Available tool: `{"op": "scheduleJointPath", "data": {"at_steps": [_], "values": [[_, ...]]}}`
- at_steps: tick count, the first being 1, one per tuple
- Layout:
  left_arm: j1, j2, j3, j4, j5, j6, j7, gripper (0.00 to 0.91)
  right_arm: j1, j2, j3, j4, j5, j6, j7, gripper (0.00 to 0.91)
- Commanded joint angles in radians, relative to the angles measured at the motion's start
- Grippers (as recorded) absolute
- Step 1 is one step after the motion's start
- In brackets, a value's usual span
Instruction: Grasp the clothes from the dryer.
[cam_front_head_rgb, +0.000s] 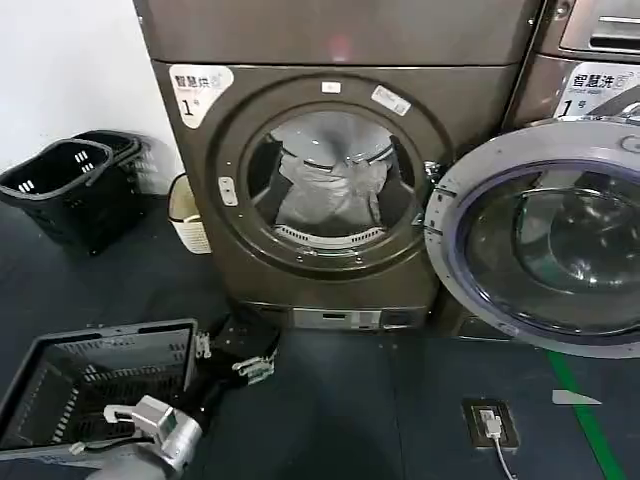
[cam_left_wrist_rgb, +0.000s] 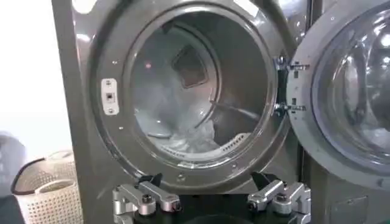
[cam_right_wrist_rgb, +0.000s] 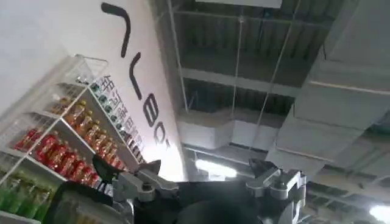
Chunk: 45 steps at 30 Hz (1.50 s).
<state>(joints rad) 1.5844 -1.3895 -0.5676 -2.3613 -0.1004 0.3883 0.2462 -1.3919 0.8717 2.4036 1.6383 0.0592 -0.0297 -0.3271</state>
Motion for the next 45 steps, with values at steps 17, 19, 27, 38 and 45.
{"op": "scheduleJointPath", "data": {"at_steps": [17, 19, 27, 38, 45], "values": [[-0.015, 0.0, 0.002, 0.02, -0.022, 0.016, -0.001, 0.907, -0.002, 0.0, 0.004, 0.001, -0.009, -0.007, -0.009, 0.907], [-0.013, 0.004, 0.002, 0.018, -0.023, 0.016, 0.0, 0.907, -0.007, 0.0, 0.01, 0.0, -0.009, -0.006, -0.009, 0.907], [-0.008, 0.002, 0.013, 0.012, -0.018, 0.028, -0.002, 0.907, -0.023, -0.004, 0.022, -0.002, -0.008, -0.002, -0.015, 0.907], [-0.003, 0.005, 0.013, 0.009, -0.017, 0.032, -0.002, 0.907, -0.045, 0.013, 0.028, -0.004, -0.003, 0.026, -0.004, 0.907], [-0.008, 0.006, 0.018, 0.0, -0.012, 0.048, 0.003, 0.907, -0.065, 0.015, 0.043, -0.005, -0.025, 0.042, 0.011, 0.907]]}}
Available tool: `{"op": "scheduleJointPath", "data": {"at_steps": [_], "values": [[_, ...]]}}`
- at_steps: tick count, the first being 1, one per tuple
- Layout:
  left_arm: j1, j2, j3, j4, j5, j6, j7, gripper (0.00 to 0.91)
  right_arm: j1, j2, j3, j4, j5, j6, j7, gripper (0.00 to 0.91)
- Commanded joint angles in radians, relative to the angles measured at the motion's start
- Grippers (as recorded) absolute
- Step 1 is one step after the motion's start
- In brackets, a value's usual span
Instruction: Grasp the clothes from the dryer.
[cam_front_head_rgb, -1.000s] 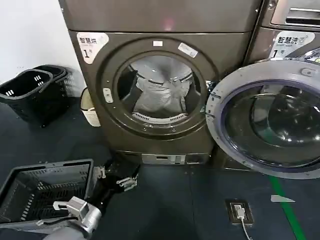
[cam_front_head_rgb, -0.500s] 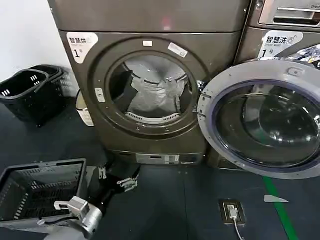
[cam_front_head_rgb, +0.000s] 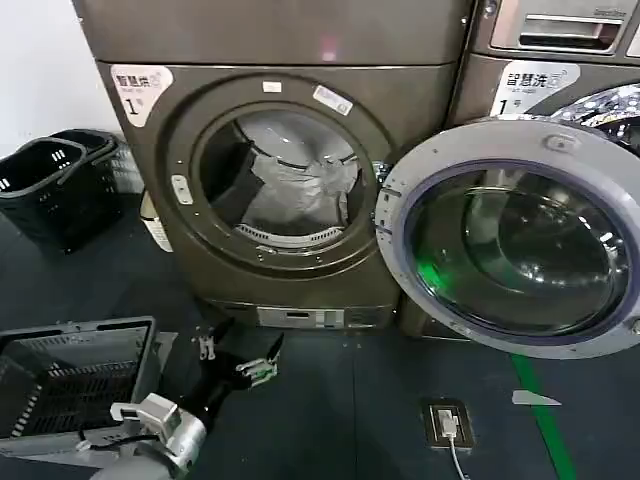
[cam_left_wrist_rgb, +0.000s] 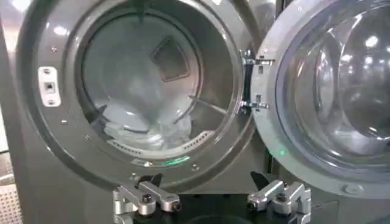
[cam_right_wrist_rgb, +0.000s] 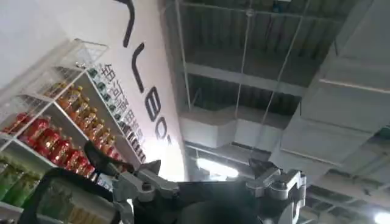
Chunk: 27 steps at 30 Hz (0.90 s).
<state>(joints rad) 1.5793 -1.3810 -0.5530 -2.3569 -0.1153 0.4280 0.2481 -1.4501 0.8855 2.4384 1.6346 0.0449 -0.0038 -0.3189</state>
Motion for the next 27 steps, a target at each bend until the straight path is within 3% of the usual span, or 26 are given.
{"op": "scheduleJointPath", "data": {"at_steps": [1, 27], "values": [[-0.003, -0.003, 0.007, -0.008, 0.005, 0.009, 0.001, 0.907, -0.008, 0.001, 0.016, -0.003, 0.0, 0.03, -0.008, 0.907], [-0.011, -0.026, -0.003, -0.018, 0.053, 0.014, -0.026, 0.907, 0.013, -0.012, 0.003, 0.001, 0.014, 0.027, -0.021, 0.907]]}}
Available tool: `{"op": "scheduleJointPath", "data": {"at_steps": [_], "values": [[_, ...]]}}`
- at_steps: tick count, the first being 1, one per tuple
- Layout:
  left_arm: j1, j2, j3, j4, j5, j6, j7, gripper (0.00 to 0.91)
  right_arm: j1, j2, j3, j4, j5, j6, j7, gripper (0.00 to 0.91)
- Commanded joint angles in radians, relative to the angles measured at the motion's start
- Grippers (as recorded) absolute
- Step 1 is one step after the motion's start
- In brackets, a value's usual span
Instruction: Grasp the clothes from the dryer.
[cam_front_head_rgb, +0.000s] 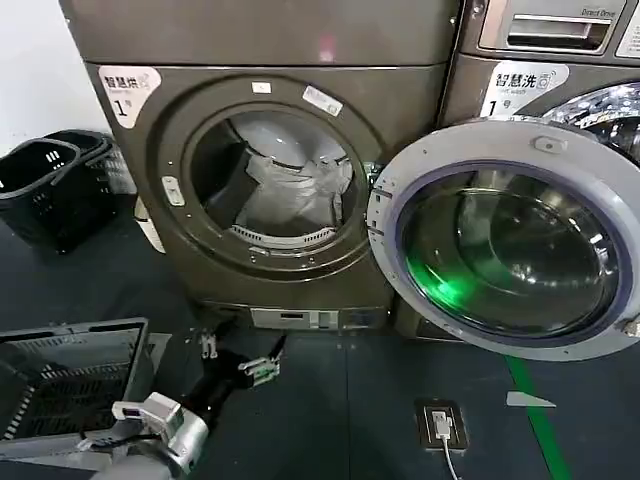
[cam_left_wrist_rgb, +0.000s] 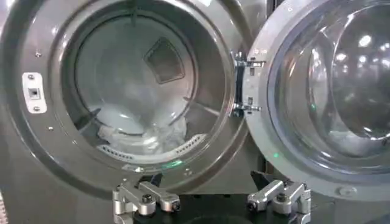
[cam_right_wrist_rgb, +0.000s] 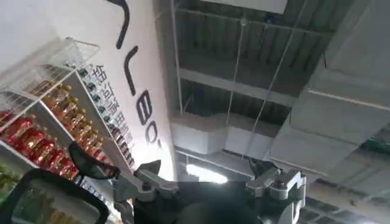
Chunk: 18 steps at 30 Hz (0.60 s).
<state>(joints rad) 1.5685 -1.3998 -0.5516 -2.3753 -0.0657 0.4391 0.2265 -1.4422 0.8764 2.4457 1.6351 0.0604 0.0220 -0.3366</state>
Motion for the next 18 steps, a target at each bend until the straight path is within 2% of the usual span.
{"op": "scheduleJointPath", "data": {"at_steps": [1, 18], "values": [[0.0, -0.008, -0.006, 0.001, 0.004, 0.004, -0.005, 0.907, 0.006, -0.003, -0.007, -0.001, -0.001, 0.001, -0.003, 0.907], [-0.017, -0.007, -0.023, -0.008, -0.015, 0.018, -0.018, 0.907, -0.004, -0.017, 0.015, -0.022, -0.002, 0.009, -0.003, 0.907]]}}
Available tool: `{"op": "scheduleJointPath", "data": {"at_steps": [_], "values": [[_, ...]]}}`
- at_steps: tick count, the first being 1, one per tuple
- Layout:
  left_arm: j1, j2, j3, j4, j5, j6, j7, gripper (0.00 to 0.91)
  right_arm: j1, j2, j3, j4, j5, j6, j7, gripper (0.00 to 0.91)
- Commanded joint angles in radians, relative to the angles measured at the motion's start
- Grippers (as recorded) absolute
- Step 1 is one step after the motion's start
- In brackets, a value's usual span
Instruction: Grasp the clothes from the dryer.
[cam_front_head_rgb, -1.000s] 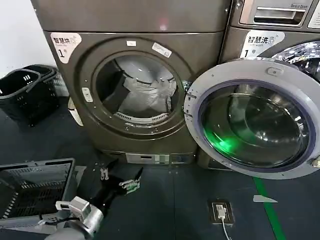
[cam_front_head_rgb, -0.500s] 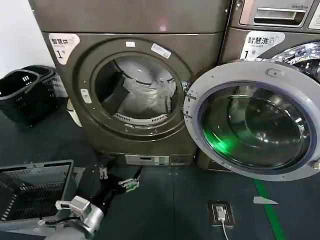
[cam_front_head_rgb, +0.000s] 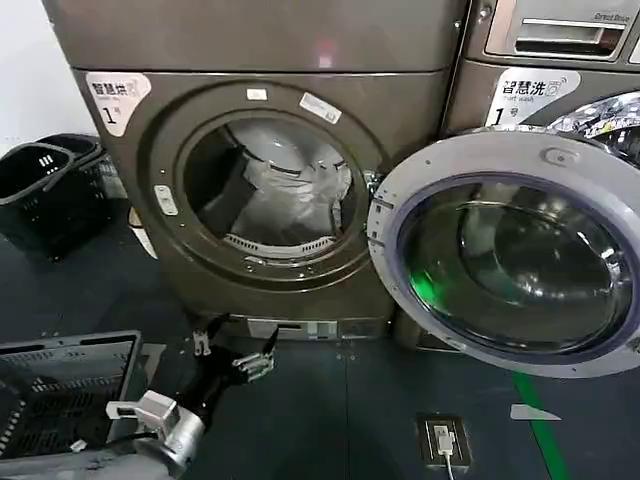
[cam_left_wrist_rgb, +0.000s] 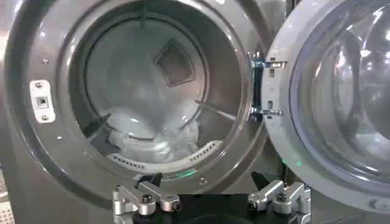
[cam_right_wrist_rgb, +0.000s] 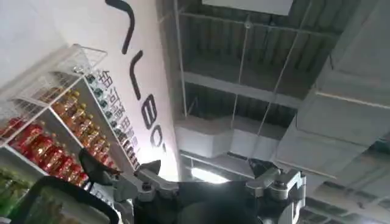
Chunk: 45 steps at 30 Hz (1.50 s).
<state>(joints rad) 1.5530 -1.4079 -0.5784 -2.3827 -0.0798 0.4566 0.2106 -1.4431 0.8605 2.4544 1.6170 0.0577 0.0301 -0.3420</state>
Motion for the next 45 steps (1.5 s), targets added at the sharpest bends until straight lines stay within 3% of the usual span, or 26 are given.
{"op": "scheduleJointPath", "data": {"at_steps": [1, 45], "values": [[-0.002, 0.001, 0.005, 0.0, -0.001, 0.0, -0.004, 0.907, -0.006, -0.003, 0.01, -0.005, 0.002, 0.003, 0.003, 0.907], [0.003, -0.01, 0.058, -0.007, 0.04, 0.011, -0.014, 0.907, -0.013, -0.008, 0.03, -0.019, 0.001, 0.0, -0.011, 0.907]]}}
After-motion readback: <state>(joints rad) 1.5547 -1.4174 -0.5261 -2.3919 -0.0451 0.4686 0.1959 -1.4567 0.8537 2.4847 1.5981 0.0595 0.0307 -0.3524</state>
